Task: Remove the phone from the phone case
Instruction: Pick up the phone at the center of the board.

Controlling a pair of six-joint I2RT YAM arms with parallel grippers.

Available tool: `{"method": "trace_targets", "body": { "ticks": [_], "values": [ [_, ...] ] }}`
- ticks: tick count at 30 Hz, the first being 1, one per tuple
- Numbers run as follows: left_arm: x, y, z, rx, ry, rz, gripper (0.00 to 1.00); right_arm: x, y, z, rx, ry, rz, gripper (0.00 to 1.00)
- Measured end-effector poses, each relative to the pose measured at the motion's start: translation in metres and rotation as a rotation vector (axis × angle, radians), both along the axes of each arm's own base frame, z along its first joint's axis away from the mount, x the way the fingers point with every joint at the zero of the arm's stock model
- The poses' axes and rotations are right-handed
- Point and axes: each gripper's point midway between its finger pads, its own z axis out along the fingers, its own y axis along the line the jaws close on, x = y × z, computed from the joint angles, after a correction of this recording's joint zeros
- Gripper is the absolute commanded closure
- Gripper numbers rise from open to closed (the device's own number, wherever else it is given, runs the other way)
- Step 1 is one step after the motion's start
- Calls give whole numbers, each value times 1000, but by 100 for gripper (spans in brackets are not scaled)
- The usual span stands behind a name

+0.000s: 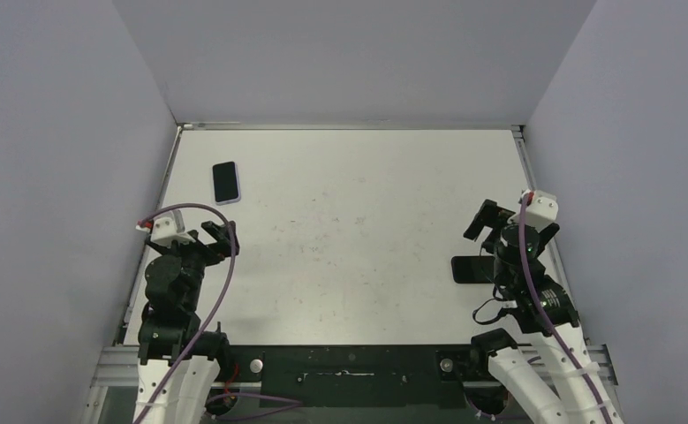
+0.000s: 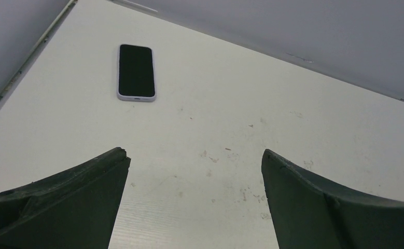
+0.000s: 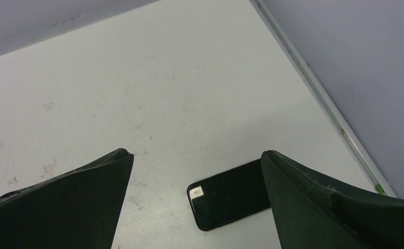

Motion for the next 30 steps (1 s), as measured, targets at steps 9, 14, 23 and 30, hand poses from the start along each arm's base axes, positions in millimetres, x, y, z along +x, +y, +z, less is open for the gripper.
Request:
{"method": "trace_targets", "body": {
  "ticks": [9, 14, 23, 30],
  "values": [
    [-7, -27, -22, -74, 9, -130, 3, 2, 13, -71, 83, 388, -85, 0],
    [-11, -40, -31, -100, 23, -184, 3, -1, 5, -115, 171, 619, -201, 0],
    [-15, -54, -27, -115, -2, -244, 3, -17, -36, -170, 454, 850, -468, 0],
    [-18, -62, -26, -123, -8, -276, 3, -11, -38, -176, 597, 823, -550, 0]
  ]
}}
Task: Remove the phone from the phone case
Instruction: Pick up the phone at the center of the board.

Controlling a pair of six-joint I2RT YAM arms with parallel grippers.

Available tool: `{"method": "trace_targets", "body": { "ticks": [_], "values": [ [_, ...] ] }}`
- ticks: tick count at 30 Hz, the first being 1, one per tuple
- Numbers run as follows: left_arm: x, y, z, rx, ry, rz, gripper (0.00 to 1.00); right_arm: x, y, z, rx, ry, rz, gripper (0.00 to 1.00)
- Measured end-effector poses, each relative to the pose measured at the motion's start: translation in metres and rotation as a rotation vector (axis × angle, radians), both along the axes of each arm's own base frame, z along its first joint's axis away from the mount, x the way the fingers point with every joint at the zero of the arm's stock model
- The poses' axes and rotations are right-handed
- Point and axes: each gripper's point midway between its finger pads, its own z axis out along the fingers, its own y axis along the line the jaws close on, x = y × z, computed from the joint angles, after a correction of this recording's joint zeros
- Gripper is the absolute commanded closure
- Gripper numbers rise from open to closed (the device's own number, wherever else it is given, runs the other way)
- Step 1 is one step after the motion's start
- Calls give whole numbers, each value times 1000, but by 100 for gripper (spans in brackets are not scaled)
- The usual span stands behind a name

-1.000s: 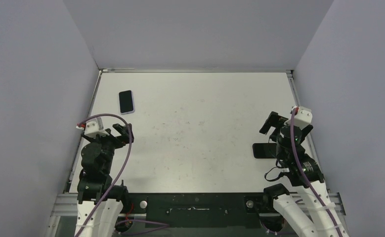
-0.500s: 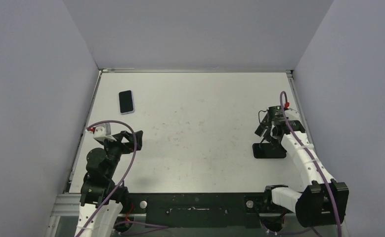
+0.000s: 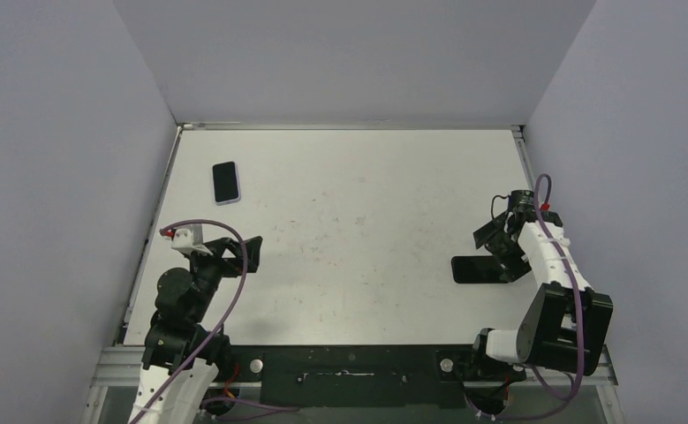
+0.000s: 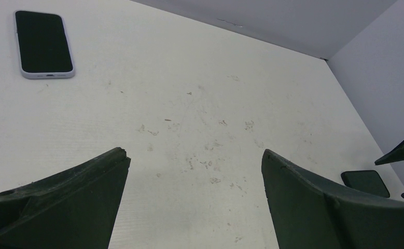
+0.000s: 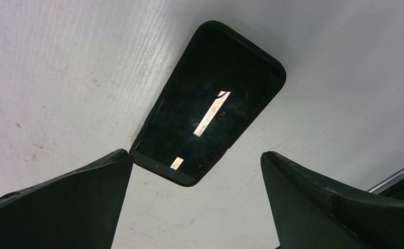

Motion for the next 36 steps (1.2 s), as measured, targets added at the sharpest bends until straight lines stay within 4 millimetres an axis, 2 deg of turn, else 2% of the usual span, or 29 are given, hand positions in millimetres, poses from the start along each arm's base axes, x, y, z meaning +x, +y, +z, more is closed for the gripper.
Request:
{"method": "trace_targets", "body": {
  "ticks": [10, 16, 25, 36],
  "values": [
    [-2, -8, -1, 2, 1, -29, 3, -5, 11, -28, 76, 68, -104, 0],
    [-3, -10, -1, 3, 0, -37, 3, 0, 12, -30, 84, 46, -155, 0],
    [-4, -11, 0, 2, -3, -39, 3, 0, 16, -46, 99, 81, -209, 0],
    [-5, -10, 3, -2, -17, -39, 3, 4, 16, -48, 108, 70, -279, 0]
  ]
}}
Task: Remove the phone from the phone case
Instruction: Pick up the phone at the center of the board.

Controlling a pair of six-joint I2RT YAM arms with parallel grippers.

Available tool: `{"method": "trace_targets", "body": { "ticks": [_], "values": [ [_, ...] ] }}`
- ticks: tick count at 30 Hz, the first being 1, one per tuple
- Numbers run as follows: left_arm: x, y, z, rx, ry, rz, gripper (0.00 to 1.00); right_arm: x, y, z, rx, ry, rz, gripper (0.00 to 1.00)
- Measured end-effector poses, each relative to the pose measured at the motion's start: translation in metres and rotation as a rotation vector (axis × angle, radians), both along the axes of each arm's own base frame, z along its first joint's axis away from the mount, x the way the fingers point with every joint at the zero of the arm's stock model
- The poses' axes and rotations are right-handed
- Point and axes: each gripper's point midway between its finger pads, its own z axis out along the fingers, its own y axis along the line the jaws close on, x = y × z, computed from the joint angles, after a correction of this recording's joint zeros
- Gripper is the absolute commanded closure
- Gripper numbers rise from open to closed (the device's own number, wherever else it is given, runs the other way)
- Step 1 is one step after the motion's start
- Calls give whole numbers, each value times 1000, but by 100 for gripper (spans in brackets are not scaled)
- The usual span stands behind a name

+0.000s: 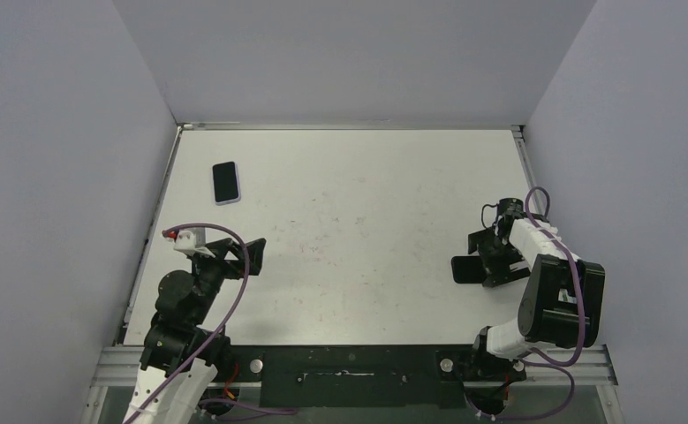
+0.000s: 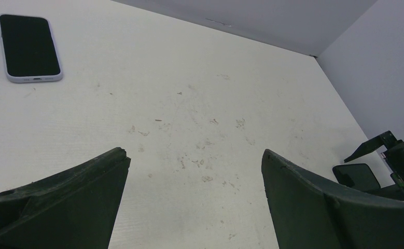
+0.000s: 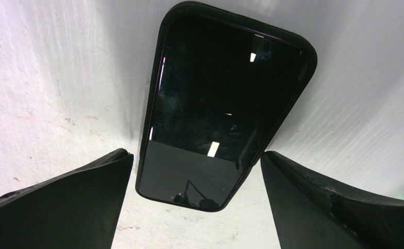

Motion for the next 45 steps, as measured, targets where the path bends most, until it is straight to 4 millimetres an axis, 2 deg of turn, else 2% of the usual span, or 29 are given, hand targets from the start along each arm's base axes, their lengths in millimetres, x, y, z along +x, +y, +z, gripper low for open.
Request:
{"method": "trace_targets", "body": {
  "ticks": [7, 14, 21, 28, 38, 40, 42, 43, 45],
  "values": [
    [-1, 0, 2, -3, -11, 0, 3, 1, 1, 0, 5, -2, -45, 0],
    [-2, -1, 3, -5, -15, -8, 3, -5, 0, -10, 7, 57, -87, 0],
    [-3, 0, 6, -8, -25, -5, 3, -1, 1, -12, 12, 80, -85, 1],
    [-3, 0, 6, -8, -26, -5, 3, 12, 9, -12, 18, 83, 28, 22],
    [-3, -1, 5, -7, -24, -8, 3, 35, 35, -10, -45, 68, 355, 83],
    [-4, -2, 5, -8, -24, -13, 3, 38, 39, -10, -58, 58, 434, 89],
    [-4, -3, 5, -7, -24, -20, 3, 40, 44, -10, -69, 49, 507, 91],
    [-5, -5, 5, -8, -24, -29, 3, 43, 54, -9, -83, 36, 614, 95],
    [-6, -6, 5, -8, -24, -34, 3, 44, 58, -9, -85, 30, 667, 99]
  ]
}}
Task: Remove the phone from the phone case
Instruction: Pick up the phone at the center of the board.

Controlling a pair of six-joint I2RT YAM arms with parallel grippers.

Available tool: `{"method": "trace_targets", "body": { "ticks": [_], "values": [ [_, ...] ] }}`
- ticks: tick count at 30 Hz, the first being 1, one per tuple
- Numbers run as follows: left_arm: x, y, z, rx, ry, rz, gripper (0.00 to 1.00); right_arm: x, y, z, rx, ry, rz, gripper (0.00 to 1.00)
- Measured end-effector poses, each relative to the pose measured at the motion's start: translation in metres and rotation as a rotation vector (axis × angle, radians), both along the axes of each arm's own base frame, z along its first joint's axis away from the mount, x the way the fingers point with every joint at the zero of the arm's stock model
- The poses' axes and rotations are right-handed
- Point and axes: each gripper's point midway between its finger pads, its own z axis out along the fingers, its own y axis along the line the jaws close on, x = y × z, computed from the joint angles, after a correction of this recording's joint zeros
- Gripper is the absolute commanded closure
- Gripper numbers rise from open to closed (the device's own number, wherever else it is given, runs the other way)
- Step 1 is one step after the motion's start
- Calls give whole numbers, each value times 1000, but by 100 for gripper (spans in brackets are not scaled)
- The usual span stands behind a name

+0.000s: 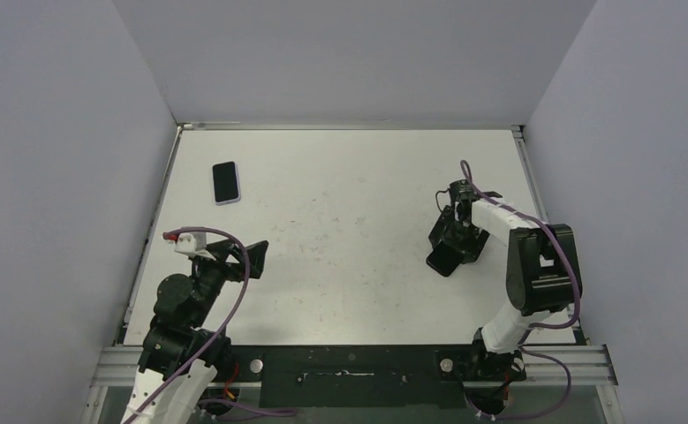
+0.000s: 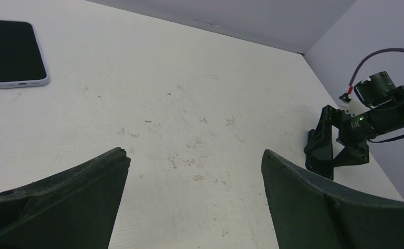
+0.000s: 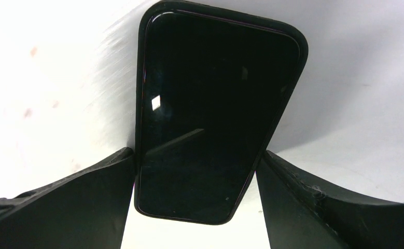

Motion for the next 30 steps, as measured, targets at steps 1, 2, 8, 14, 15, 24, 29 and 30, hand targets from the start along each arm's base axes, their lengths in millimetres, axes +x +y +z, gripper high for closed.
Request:
{"method": "trace_targets", "body": {
  "ticks": [1, 2, 8, 14, 15, 24, 29, 30],
  "values": [
    [-1, -1, 0, 0, -1, -5, 3, 1, 5, 0, 2, -5, 59, 100],
    [-1, -2, 1, -1, -3, -11, 3, 1, 14, 1, 12, -6, 127, 100],
    [-7, -11, 4, -7, -17, -64, 3, 13, 76, 24, 39, -61, 566, 100],
    [-4, -18, -8, 10, 38, -91, 3, 25, 129, 45, 39, -139, 915, 100],
    [-2, -19, -12, 17, 61, -96, 3, 23, 135, 46, 42, -142, 966, 100],
    [14, -42, -42, 2, 318, -153, 2, 2, 182, 50, 143, -211, 1351, 100],
    [14, -53, -62, -15, 443, -189, 3, -17, 209, 69, 238, -368, 1554, 100],
    [14, -56, -65, -19, 465, -201, 3, -22, 215, 75, 261, -403, 1598, 100]
  ]
}}
